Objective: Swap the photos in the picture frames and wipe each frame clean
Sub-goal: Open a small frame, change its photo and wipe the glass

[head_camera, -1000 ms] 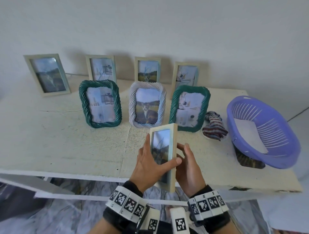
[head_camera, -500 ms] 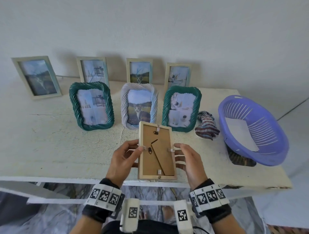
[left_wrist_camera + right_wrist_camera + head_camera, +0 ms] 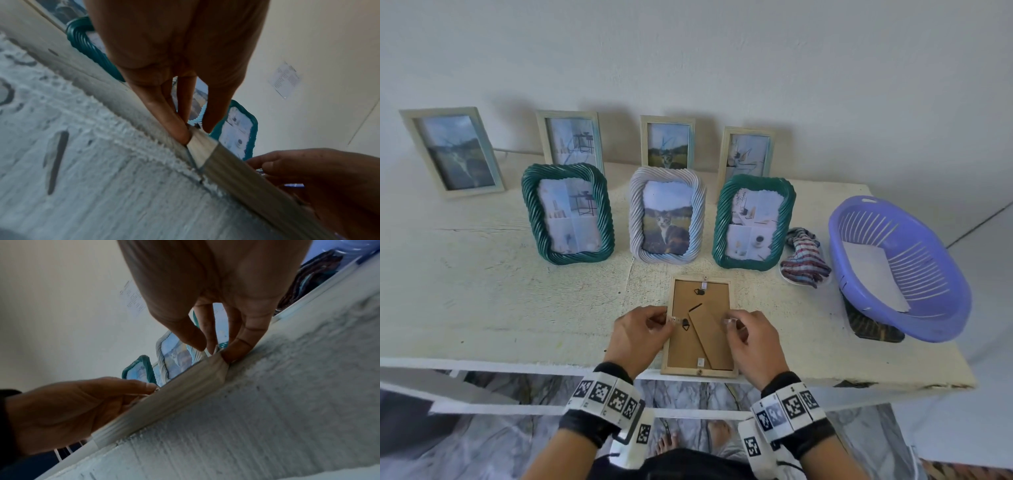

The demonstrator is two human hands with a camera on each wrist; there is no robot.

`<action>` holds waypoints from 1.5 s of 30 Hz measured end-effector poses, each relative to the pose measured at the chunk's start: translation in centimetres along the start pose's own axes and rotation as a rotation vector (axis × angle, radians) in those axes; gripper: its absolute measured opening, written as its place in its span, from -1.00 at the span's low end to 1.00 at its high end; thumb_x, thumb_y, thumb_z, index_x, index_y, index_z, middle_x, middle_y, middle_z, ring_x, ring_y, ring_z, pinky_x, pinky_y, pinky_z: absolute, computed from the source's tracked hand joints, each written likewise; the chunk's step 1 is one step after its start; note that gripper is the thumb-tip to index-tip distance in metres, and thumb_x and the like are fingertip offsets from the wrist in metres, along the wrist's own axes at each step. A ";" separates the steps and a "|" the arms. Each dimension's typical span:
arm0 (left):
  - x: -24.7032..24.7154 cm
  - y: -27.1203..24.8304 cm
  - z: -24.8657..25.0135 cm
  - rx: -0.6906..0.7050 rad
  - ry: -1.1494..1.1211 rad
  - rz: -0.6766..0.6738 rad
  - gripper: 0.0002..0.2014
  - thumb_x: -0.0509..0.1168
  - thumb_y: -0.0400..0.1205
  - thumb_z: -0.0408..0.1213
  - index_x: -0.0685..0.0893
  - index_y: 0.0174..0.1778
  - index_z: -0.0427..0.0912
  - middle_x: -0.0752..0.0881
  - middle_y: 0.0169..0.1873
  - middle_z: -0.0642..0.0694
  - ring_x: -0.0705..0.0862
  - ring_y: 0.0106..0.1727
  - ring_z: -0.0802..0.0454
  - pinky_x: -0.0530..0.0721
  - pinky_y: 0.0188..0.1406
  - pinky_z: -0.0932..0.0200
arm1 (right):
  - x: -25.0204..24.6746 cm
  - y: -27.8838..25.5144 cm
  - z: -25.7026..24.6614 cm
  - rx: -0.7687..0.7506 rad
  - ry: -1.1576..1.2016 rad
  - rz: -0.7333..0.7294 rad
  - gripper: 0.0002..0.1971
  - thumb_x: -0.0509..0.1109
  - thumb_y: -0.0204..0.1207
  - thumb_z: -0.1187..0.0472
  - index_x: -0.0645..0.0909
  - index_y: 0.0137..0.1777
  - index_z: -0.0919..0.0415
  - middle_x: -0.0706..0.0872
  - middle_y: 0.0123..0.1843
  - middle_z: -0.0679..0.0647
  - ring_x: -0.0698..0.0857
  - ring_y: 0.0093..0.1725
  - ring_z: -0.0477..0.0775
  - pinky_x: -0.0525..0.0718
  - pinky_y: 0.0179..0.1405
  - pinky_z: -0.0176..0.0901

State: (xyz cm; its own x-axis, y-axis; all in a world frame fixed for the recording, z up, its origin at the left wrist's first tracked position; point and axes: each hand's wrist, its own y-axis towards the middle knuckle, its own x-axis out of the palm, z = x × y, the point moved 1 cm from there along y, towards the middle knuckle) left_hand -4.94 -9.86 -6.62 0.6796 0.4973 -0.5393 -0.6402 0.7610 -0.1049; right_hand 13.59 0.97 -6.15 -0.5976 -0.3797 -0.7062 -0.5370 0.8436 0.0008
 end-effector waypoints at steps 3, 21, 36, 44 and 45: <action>0.1 0.0 0.6 0.063 0.059 -0.009 -0.64 0.51 0.51 -0.11 0.73 0.20 -0.13 0.72 -0.24 0.15 0.71 -0.14 0.17 0.73 0.00 0.13 | 0.2 0.3 -0.3 -0.012 -0.060 -0.017 -0.76 0.30 0.63 0.18 0.68 0.23 0.12 0.55 -0.05 0.04 0.58 -0.15 -0.04 0.48 -0.09 -0.34; 1.6 1.7 1.3 0.017 0.285 0.051 -0.74 0.40 0.52 -0.05 0.53 -0.10 -0.13 0.69 -0.33 -0.06 0.65 -0.26 -0.09 0.53 -0.27 0.12 | -0.6 1.6 0.1 -0.012 -0.078 -0.165 -0.76 0.33 0.58 0.25 0.45 0.20 0.05 0.56 -0.16 -0.04 0.59 -0.20 -0.04 0.64 -0.15 -0.09; 0.4 1.7 -0.1 0.035 0.083 -0.038 -0.79 0.40 0.58 -0.05 0.65 0.01 -0.07 0.70 -0.35 0.09 0.68 -0.28 0.16 0.72 -0.16 0.08 | -1.8 8.1 -3.7 -0.270 -0.434 -0.187 -0.74 0.30 0.60 0.22 0.58 0.28 0.17 0.63 0.15 0.08 0.63 0.04 0.04 0.55 -0.01 -0.24; 0.4 1.8 -0.2 0.033 0.078 -0.040 -0.81 0.41 0.58 -0.05 0.63 0.00 -0.04 0.69 -0.35 0.11 0.68 -0.27 0.18 0.68 -0.18 0.17 | -1.2 11.6 -4.6 -0.352 -0.608 -0.401 -0.77 0.36 0.60 0.09 0.64 0.19 0.14 0.70 0.07 0.12 0.64 0.00 0.09 0.60 -0.03 -0.07; 0.4 1.8 -0.2 0.034 0.076 -0.039 -0.81 0.41 0.58 -0.05 0.63 -0.01 -0.04 0.69 -0.35 0.11 0.67 -0.28 0.18 0.68 -0.18 0.17 | -1.1 11.8 -4.6 -0.356 -0.620 -0.407 -0.78 0.36 0.60 0.06 0.66 0.15 0.13 0.70 0.04 0.10 0.62 -0.05 0.06 0.57 -0.09 -0.09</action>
State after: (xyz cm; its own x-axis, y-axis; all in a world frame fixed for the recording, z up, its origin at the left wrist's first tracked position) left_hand -5.93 -8.38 -7.18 0.6734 0.4350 -0.5977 -0.6007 0.7933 -0.0995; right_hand 5.20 9.64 -2.09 0.0664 -0.2636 -0.9623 -0.8596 0.4746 -0.1894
